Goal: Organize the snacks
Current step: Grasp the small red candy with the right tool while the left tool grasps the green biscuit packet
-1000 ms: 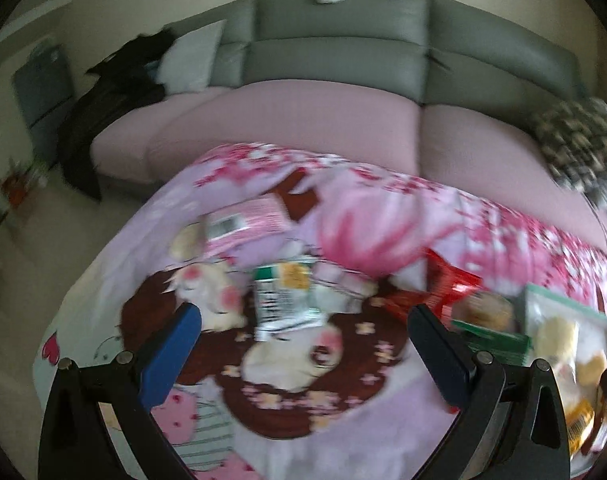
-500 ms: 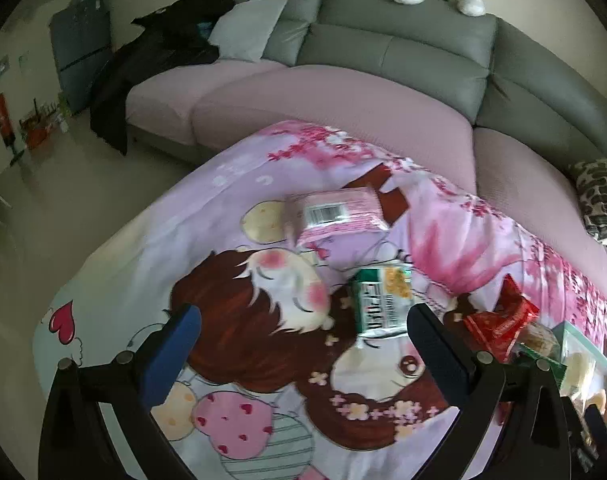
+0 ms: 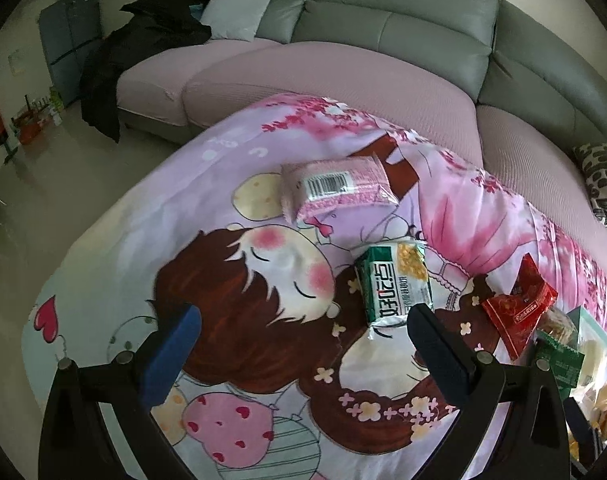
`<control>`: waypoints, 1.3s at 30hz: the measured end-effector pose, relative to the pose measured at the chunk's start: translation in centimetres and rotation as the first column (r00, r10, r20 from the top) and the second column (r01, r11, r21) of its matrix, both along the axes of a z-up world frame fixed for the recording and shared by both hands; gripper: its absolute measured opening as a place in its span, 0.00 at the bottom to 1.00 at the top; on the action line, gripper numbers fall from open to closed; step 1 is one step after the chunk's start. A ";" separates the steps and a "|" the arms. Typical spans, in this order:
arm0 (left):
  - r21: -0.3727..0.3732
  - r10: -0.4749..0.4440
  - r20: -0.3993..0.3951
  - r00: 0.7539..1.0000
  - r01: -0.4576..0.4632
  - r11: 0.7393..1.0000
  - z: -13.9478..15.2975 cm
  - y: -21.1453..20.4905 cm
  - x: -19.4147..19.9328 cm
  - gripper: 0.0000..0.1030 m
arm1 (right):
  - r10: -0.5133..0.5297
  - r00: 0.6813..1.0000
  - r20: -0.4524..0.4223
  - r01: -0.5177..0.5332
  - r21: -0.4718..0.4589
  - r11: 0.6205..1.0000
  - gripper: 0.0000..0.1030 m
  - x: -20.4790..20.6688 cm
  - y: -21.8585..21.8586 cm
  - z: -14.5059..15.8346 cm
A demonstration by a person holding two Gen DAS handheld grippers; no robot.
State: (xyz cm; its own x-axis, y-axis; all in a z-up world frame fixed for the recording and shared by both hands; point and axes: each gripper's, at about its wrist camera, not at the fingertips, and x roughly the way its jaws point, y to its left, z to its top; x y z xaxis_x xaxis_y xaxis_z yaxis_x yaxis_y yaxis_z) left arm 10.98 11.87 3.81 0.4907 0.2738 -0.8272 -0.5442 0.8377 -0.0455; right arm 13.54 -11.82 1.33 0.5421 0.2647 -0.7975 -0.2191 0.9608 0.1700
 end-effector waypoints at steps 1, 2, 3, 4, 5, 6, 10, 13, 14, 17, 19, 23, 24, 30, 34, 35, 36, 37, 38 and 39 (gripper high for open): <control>-0.004 -0.004 0.001 1.000 0.004 1.000 -0.1 -0.1 0.2 1.00 | 0.006 1.000 -0.004 -0.006 -0.003 1.000 0.74 0.1 0.2 -0.2; -0.009 -0.007 0.003 1.000 0.008 1.000 -0.3 -0.1 0.4 1.00 | 0.012 1.000 -0.008 -0.012 -0.005 1.000 0.72 0.1 0.3 -0.5; -0.015 -0.012 0.004 1.000 0.012 1.000 -0.5 -0.2 0.6 1.00 | 0.015 1.000 -0.012 -0.015 -0.006 1.000 0.71 0.2 0.3 -0.7; -0.020 -0.015 0.007 1.000 0.015 1.000 -0.7 -0.2 0.8 1.00 | 0.016 1.000 -0.015 -0.016 -0.008 1.000 0.67 0.3 0.4 -0.8; -0.031 -0.020 0.009 1.000 0.021 0.999 -0.9 -0.3 1.0 1.00 | 0.015 1.000 -0.020 -0.016 -0.009 1.000 0.65 0.4 0.4 -1.0; -0.043 -0.027 0.009 1.000 0.027 0.999 -1.2 -0.3 1.3 1.00 | 0.014 1.000 -0.022 -0.014 -0.011 1.000 0.65 0.5 0.4 -1.2; -0.075 -0.024 0.047 0.999 0.028 0.997 -2.2 -0.2 2.1 1.00 | 0.008 1.000 -0.027 -0.009 -0.027 1.000 0.59 0.8 0.4 -1.7; -0.093 -0.037 0.038 0.999 0.040 0.995 -3.2 -0.4 2.9 1.00 | 0.007 1.000 -0.030 -0.008 -0.034 0.999 0.58 1.0 0.3 -1.8; -0.088 -0.042 0.036 0.999 0.045 0.995 -3.5 -0.6 3.1 1.00 | 0.008 0.999 -0.034 -0.009 -0.032 0.999 0.55 1.0 0.3 -1.9; -0.077 -0.056 0.025 0.998 0.058 0.995 -4.4 -1.3 4.0 1.00 | 0.015 0.999 -0.042 -0.016 -0.024 1.000 0.53 1.1 0.3 -2.1; -0.081 -0.057 0.022 0.998 0.059 0.995 -4.9 -1.6 4.4 0.99 | 0.025 0.999 -0.039 -0.026 -0.018 1.000 0.50 1.0 0.3 -2.0; -0.093 -0.067 0.051 0.996 0.072 0.993 -5.2 -2.2 4.9 0.99 | 0.049 0.998 -0.038 -0.049 -0.009 0.999 0.42 0.8 0.6 -1.9; -0.090 -0.073 0.053 0.996 0.078 0.993 -5.1 -2.4 5.0 0.99 | 0.053 0.998 -0.039 -0.053 -0.008 0.999 0.40 0.8 0.7 -1.9; -0.051 -0.077 0.045 0.996 0.079 0.996 -5.1 -2.9 5.3 0.76 | 0.068 0.997 -0.038 -0.069 -0.013 0.998 0.28 0.8 0.8 -1.9; -0.078 -0.081 0.031 0.996 0.083 0.994 -5.6 -2.8 5.5 0.62 | 0.081 0.996 -0.037 -0.082 -0.024 0.996 0.22 0.7 1.1 -2.1; -0.076 -0.078 0.026 0.997 0.080 0.994 -5.6 -2.8 5.5 0.59 | 0.087 0.996 -0.033 -0.088 -0.027 0.996 0.22 0.7 1.2 -2.0; -0.073 -0.072 0.021 0.997 0.074 0.995 -5.5 -2.8 5.4 0.54 | 0.092 0.995 -0.027 -0.093 -0.030 0.995 0.21 0.6 1.3 -1.9; -0.077 -0.070 0.026 0.997 0.072 0.994 -5.5 -2.8 5.3 0.54 | 0.097 0.995 -0.020 -0.097 -0.030 0.995 0.20 0.6 1.3 -1.8; -0.082 -0.069 0.028 0.997 0.071 0.994 -5.5 -2.7 5.3 0.53 | 0.099 0.995 -0.015 -0.100 -0.029 0.995 0.20 0.5 1.4 -1.7; -0.087 -0.066 0.030 0.997 0.068 0.994 -5.5 -2.6 5.2 0.53 | 0.102 0.995 -0.008 -0.102 -0.028 0.994 0.19 0.4 1.3 -1.6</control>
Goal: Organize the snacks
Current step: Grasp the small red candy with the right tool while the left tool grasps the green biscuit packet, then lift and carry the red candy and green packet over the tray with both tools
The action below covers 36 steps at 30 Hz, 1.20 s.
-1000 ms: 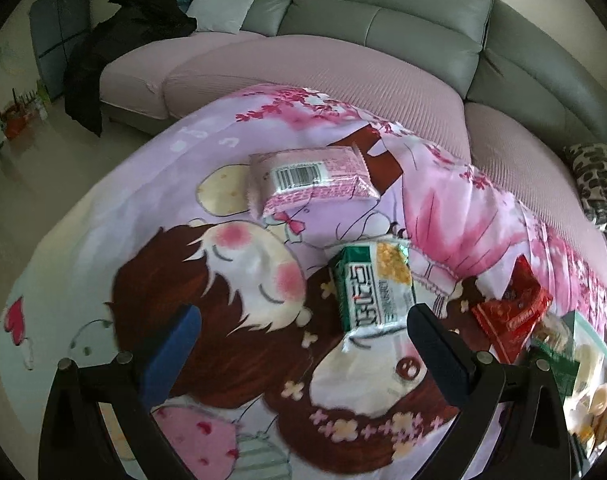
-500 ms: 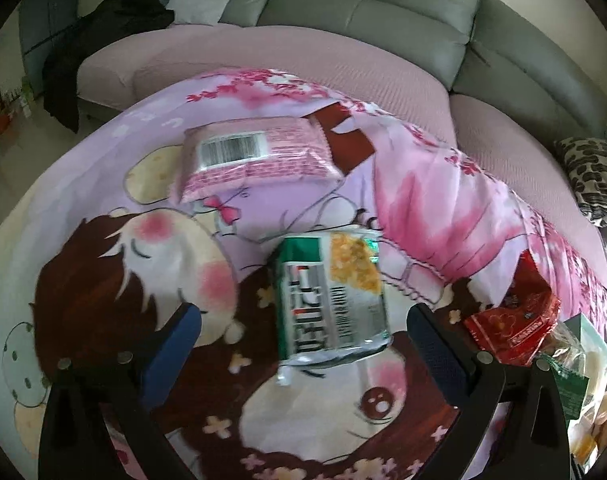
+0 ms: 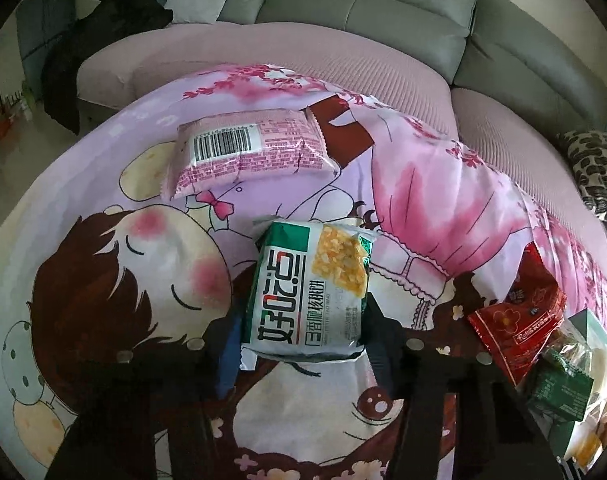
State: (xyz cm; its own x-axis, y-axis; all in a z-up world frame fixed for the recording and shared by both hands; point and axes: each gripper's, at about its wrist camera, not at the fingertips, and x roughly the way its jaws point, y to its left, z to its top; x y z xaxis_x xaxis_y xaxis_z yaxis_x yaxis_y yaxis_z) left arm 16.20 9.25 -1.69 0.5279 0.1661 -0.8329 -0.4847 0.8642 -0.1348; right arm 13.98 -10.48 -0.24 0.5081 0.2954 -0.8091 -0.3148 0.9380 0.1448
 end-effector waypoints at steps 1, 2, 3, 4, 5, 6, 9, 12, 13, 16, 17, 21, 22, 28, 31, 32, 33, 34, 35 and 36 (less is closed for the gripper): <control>-0.008 0.003 0.004 1.000 -0.003 1.000 0.1 0.1 -0.1 0.52 | 0.002 1.000 0.006 -0.002 0.004 1.000 0.18 -0.1 -0.1 0.2; -0.013 0.007 0.005 1.000 -0.007 1.000 0.1 0.2 -0.2 0.51 | 0.002 1.000 0.012 -0.002 0.007 1.000 0.17 -0.1 -0.1 0.3; -0.018 0.009 0.005 1.000 -0.009 1.000 0.2 0.3 -0.3 0.51 | 0.002 1.000 0.016 -0.002 0.011 1.000 0.17 -0.1 -0.2 0.5; -0.018 0.010 0.004 1.000 -0.010 1.000 0.3 0.3 -0.4 0.50 | 0.001 1.000 0.018 -0.002 0.014 1.000 0.17 -0.1 -0.3 0.6; -0.017 0.012 0.004 1.000 -0.012 1.000 0.4 0.3 -0.5 0.50 | 0.001 1.000 0.020 -0.001 0.019 1.000 0.17 -0.2 -0.4 0.7; -0.017 0.015 0.004 1.000 -0.015 1.000 0.5 0.4 -0.6 0.50 | 0.000 1.000 0.022 0.000 0.024 1.000 0.17 -0.2 -0.5 0.8; -0.017 0.015 0.012 1.000 -0.015 1.000 1.3 0.3 -1.0 0.50 | -0.008 0.999 0.034 0.006 0.048 0.999 0.17 -0.3 -0.9 1.5; -0.002 0.011 0.039 0.999 -0.011 1.000 2.6 0.1 -1.4 0.50 | -0.016 0.998 0.057 0.011 0.071 0.997 0.17 -0.5 -1.4 2.4; 0.001 0.009 0.048 0.999 -0.009 1.000 3.0 0.0 -1.5 0.50 | -0.019 0.998 0.064 0.014 0.074 0.997 0.17 -0.6 -1.5 2.6; 0.011 0.001 0.081 0.997 -0.002 1.000 4.5 -0.3 -1.9 0.50 | -0.027 0.996 0.081 0.020 0.089 0.996 0.17 -0.8 -2.0 3.4; 0.014 -0.002 0.092 0.996 0.000 1.000 5.0 -0.5 -2.1 0.50 | -0.029 0.996 0.086 0.021 0.091 0.996 0.17 -0.8 -2.1 3.6; 0.027 -0.019 0.131 0.991 0.015 1.000 6.9 -1.1 -2.5 0.50 | -0.039 0.994 0.102 0.027 0.110 0.994 0.17 -1.0 -2.7 4.3; 0.033 -0.024 0.141 0.990 0.020 0.999 7.3 -1.3 -2.7 0.50 | -0.041 0.994 0.105 0.029 0.114 0.993 0.17 -1.1 -2.8 4.5; 0.059 -0.071 0.193 0.979 0.061 0.996 9.6 -3.1 -3.0 0.50 | -0.075 0.989 0.130 0.055 0.147 0.988 0.17 -1.4 -4.3 5.7; 0.070 -0.099 0.216 0.971 0.086 0.994 10.6 -4.1 -3.2 0.50 | -0.100 0.984 0.145 0.075 0.166 0.983 0.17 -1.6 -5.4 6.4; 0.073 -0.109 0.224 0.968 0.095 0.993 10.9 -4.4 -3.2 0.50 | -0.107 0.983 0.148 0.081 0.170 0.982 0.17 -1.6 -5.7 6.6; 0.076 -0.118 0.232 0.966 0.103 0.992 11.1 -4.8 -3.2 0.50 | -0.119 0.981 0.152 0.092 0.175 0.980 0.17 -1.7 -6.2 6.8; 0.078 -0.125 0.237 0.964 0.109 0.991 11.4 -5.1 -3.3 0.50 | -0.127 0.980 0.155 0.099 0.180 0.979 0.17 -1.7 -6.5 7.0; 0.082 -0.135 0.243 0.961 0.118 0.990 11.7 -5.4 -3.3 0.50 | -0.139 0.977 0.159 0.109 0.187 0.976 0.17 -1.7 -7.0 7.2; 0.086 -0.147 0.251 0.957 0.129 0.988 12.0 -5.9 -3.4 0.50 | -0.151 0.975 0.163 0.118 0.194 0.974 0.17 -1.8 -7.4 7.4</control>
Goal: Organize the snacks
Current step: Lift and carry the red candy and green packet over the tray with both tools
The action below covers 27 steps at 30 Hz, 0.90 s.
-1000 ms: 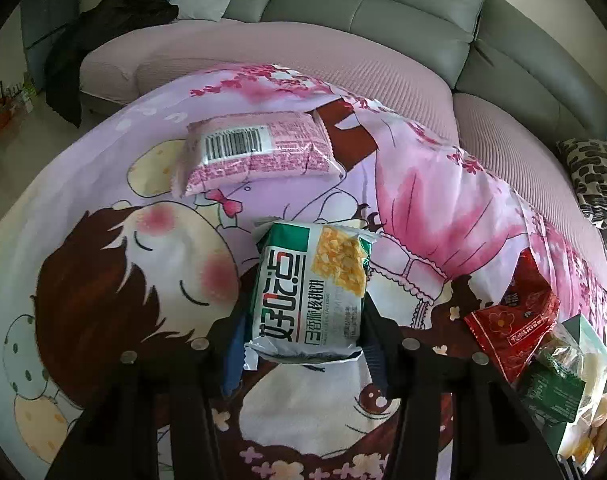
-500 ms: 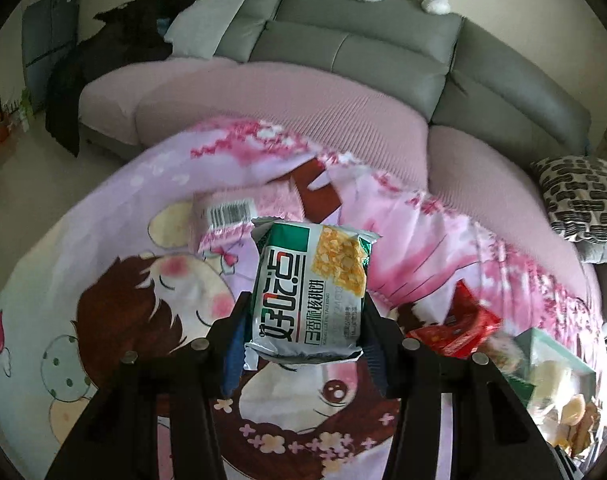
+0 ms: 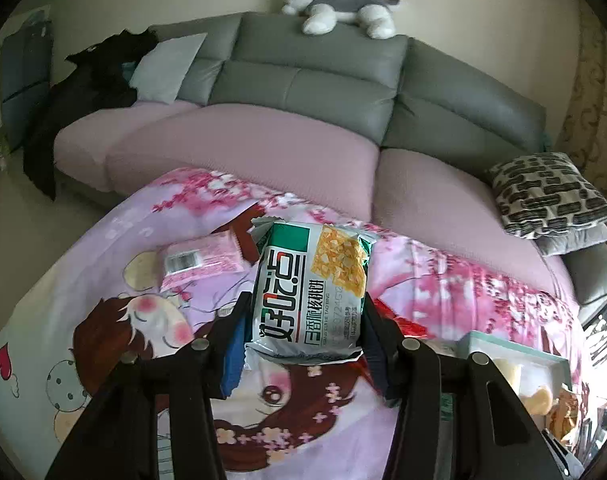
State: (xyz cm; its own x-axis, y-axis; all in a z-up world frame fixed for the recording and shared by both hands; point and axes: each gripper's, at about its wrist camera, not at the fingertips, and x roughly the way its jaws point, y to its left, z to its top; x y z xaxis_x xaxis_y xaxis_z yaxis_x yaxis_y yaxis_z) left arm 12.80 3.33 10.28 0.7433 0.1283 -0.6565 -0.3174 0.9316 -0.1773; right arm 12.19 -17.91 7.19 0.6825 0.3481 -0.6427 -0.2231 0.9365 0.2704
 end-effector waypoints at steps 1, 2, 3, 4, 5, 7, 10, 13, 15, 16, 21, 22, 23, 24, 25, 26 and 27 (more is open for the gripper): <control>0.002 -0.008 0.004 1.000 0.008 1.000 0.2 -0.3 0.0 0.50 | -0.008 1.000 0.004 0.008 0.006 1.000 0.17 0.0 -0.3 0.2; 0.005 -0.017 0.010 1.000 0.017 1.000 0.4 -0.7 0.0 0.50 | -0.019 1.000 0.011 0.019 0.012 1.000 0.17 -0.1 -0.8 0.4; 0.007 -0.026 0.016 1.000 0.026 1.000 0.7 -1.0 -0.1 0.51 | -0.030 0.999 0.018 0.030 0.015 0.999 0.17 -0.2 -1.3 0.7; 0.011 -0.034 0.021 0.999 0.034 0.999 0.9 -1.4 -0.1 0.50 | -0.042 0.999 0.026 0.041 0.018 0.999 0.17 -0.3 -1.8 1.0; 0.016 -0.042 0.027 0.999 0.042 0.999 1.1 -1.9 -0.2 0.50 | -0.053 0.998 0.032 0.053 0.021 0.998 0.17 -0.4 -2.3 1.2; 0.023 -0.056 0.036 0.998 0.056 0.998 1.4 -2.6 -0.2 0.50 | -0.074 0.996 0.041 0.073 0.025 0.997 0.17 -0.6 -3.2 1.6; 0.033 -0.084 0.047 0.995 0.083 0.996 1.8 -3.9 -0.4 0.50 | -0.121 0.991 0.047 0.120 0.027 0.992 0.17 -0.8 -5.1 1.9; 0.044 -0.116 0.052 0.992 0.114 0.993 2.0 -5.3 -0.4 0.50 | -0.165 0.985 0.046 0.164 0.039 0.986 0.17 -0.9 -7.0 2.0; 0.047 -0.136 0.054 0.989 0.134 0.990 2.1 -6.2 -0.4 0.51 | -0.198 0.979 0.047 0.196 0.037 0.980 0.17 -1.0 -8.2 2.1; 0.048 -0.148 0.053 0.988 0.145 0.988 2.2 -6.7 -0.3 0.51 | -0.222 0.974 0.047 0.220 0.034 0.975 0.17 -1.1 -9.0 2.1; 0.066 -0.215 0.048 0.976 0.211 0.975 2.4 -9.9 -0.2 0.51 | -0.304 0.952 0.029 0.302 0.062 0.951 0.17 -1.5 -12.5 2.0; 0.070 -0.229 0.048 0.972 0.225 0.972 2.4 -10.5 -0.2 0.51 | -0.316 0.948 0.027 0.314 0.066 0.947 0.17 -1.7 -13.1 2.0; 0.076 -0.246 0.049 0.968 0.242 0.967 2.5 -11.3 -0.3 0.51 | -0.336 0.942 0.024 0.333 0.070 0.940 0.17 -1.9 -14.0 1.9; 0.081 -0.263 0.048 0.964 0.259 0.962 2.5 -12.0 -0.3 0.51 | -0.348 0.937 0.021 0.346 0.074 0.935 0.17 -2.0 -14.6 1.9; 0.086 -0.282 0.045 0.958 0.277 0.957 2.5 -12.8 -0.3 0.51 | -0.363 0.932 0.017 0.360 0.078 0.930 0.17 -2.2 -15.3 1.9; 0.089 -0.297 0.042 0.954 0.292 0.952 2.4 -13.5 -0.4 0.51 | -0.373 0.928 0.013 0.371 0.078 0.925 0.17 -2.3 -15.7 1.8; 0.093 -0.314 0.037 0.949 0.310 0.946 2.3 -14.2 -0.4 0.51 | -0.389 0.921 0.006 0.387 0.078 0.919 0.17 -2.4 -16.4 1.7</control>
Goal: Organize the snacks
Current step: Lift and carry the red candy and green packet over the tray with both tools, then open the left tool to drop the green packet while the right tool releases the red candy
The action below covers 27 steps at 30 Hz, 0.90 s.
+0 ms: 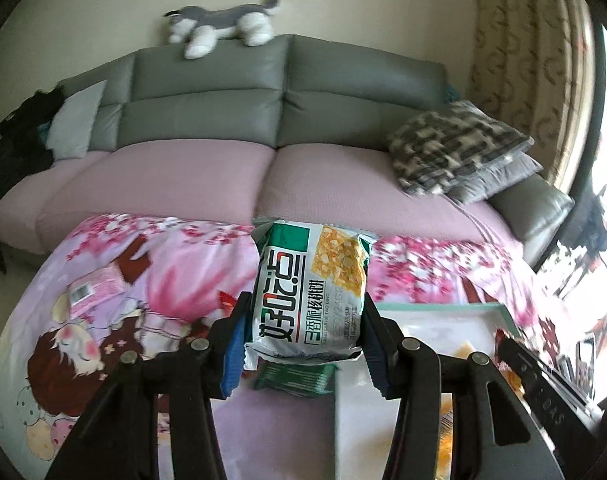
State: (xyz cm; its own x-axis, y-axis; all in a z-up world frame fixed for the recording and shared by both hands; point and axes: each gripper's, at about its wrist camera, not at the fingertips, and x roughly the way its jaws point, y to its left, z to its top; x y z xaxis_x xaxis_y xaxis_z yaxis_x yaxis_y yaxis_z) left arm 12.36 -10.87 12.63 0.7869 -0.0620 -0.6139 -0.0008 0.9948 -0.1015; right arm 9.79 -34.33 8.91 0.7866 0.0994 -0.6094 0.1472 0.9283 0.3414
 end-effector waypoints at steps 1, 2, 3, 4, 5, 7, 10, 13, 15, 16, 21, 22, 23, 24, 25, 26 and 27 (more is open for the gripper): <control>0.004 -0.019 -0.003 1.000 0.019 1.000 -0.1 -0.7 -0.1 0.51 | -0.012 1.000 -0.004 0.012 0.002 1.000 0.17 -0.1 -0.5 -0.2; 0.008 -0.039 -0.006 0.999 0.039 0.999 -0.1 -1.5 -0.1 0.51 | -0.030 1.000 -0.011 0.030 0.004 1.000 0.17 -0.2 -1.1 -0.3; 0.011 -0.060 -0.010 0.998 0.060 0.998 -0.2 -2.4 -0.1 0.51 | -0.044 0.999 -0.015 0.044 0.005 0.999 0.17 -0.3 -1.6 -0.5; 0.015 -0.076 -0.012 0.997 0.076 0.997 -0.3 -3.1 -0.2 0.51 | -0.055 0.998 -0.017 0.055 0.006 0.998 0.17 -0.4 -2.0 -0.6; 0.021 -0.097 -0.016 0.995 0.097 0.995 -0.4 -4.0 -0.2 0.51 | -0.068 0.998 -0.020 0.068 0.008 0.998 0.17 -0.5 -2.5 -0.7; 0.031 -0.137 -0.030 0.990 0.138 0.990 -0.9 -5.6 -0.3 0.51 | -0.088 0.996 -0.024 0.089 0.011 0.996 0.17 -0.8 -3.4 -0.8; 0.040 -0.189 -0.054 0.980 0.191 0.981 -1.6 -7.8 -0.3 0.51 | -0.116 0.993 -0.026 0.116 0.014 0.993 0.17 -1.2 -4.5 -0.9; 0.050 -0.228 -0.065 0.971 0.231 0.972 -2.2 -9.5 -0.5 0.51 | -0.130 0.991 -0.027 0.130 0.017 0.991 0.17 -1.5 -5.0 -1.0; 0.058 -0.251 -0.082 0.964 0.256 0.965 -2.7 -10.4 -0.5 0.51 | -0.132 0.991 -0.033 0.133 0.019 0.991 0.17 -1.6 -5.2 -1.1; 0.060 -0.259 -0.090 0.962 0.265 0.963 -3.0 -10.7 -0.5 0.51 | -0.132 0.991 -0.038 0.132 0.019 0.991 0.17 -1.5 -5.2 -1.3; 0.070 -0.260 -0.119 0.958 0.269 0.961 -4.1 -11.2 -0.1 0.51 | -0.129 0.991 -0.047 0.130 0.024 0.991 0.17 -1.2 -5.2 -1.6; 0.071 -0.255 -0.124 0.959 0.265 0.962 -4.3 -11.1 0.0 0.51 | -0.126 0.991 -0.052 0.127 0.023 0.992 0.17 -1.1 -5.2 -1.7; 0.070 -0.252 -0.127 0.959 0.262 0.963 -4.4 -11.0 0.2 0.51 | -0.124 0.991 -0.056 0.125 0.022 0.992 0.17 -1.1 -5.1 -1.8; 0.069 -0.247 -0.133 0.960 0.258 0.964 -4.6 -10.9 0.4 0.51 | -0.122 0.991 -0.058 0.123 0.022 0.992 0.17 -1.0 -5.0 -1.9; 0.067 -0.241 -0.139 0.961 0.252 0.965 -4.8 -10.8 0.6 0.51 | -0.118 0.991 -0.061 0.120 0.024 0.993 0.17 -0.9 -4.9 -2.0; 0.066 -0.237 -0.142 0.961 0.248 0.966 -5.0 -10.7 0.7 0.51 | -0.114 0.991 -0.066 0.116 0.026 0.993 0.17 -0.7 -4.8 -2.2; 0.066 -0.235 -0.144 0.961 0.246 0.967 -5.1 -10.6 0.7 0.51 | -0.110 0.991 -0.072 0.112 0.027 0.993 0.17 -0.6 -4.7 -2.4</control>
State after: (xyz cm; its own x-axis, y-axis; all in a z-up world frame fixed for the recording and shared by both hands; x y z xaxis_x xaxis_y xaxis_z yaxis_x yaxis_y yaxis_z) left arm 13.09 -21.50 7.55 0.6649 -0.1841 -0.7239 0.2314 0.9722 -0.0347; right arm 9.15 -39.00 6.55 0.7494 0.0330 -0.6613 0.2736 0.8941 0.3547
